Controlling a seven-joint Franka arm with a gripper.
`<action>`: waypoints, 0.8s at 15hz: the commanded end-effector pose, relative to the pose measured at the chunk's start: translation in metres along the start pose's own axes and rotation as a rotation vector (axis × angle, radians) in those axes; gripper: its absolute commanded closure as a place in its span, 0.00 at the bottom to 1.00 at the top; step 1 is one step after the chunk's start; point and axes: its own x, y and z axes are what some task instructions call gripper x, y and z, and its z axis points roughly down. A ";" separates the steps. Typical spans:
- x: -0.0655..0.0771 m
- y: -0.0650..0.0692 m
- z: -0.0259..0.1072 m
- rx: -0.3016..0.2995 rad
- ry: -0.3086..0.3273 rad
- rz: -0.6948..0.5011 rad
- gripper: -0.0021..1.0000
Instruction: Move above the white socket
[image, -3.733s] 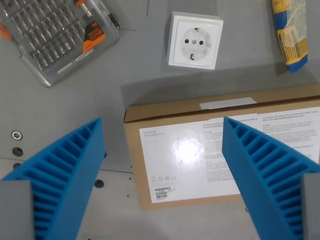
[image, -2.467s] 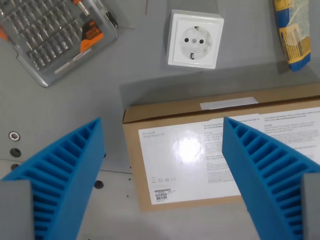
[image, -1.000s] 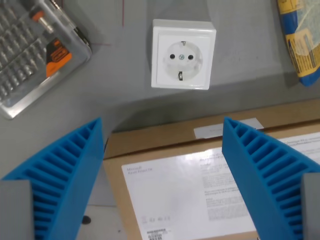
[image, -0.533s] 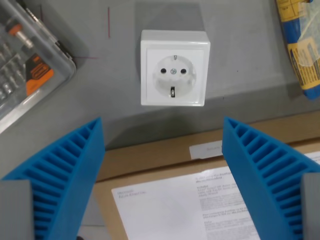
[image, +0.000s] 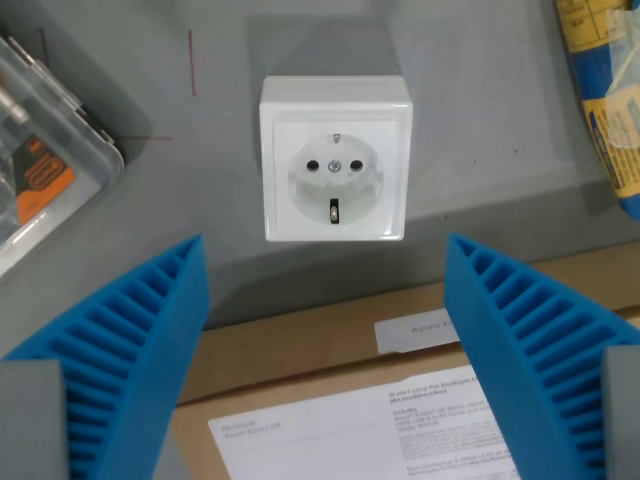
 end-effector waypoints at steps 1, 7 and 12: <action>-0.007 0.003 0.012 0.029 0.127 0.041 0.00; -0.004 0.007 0.024 0.031 0.116 0.043 0.00; -0.003 0.009 0.029 0.031 0.113 0.041 0.00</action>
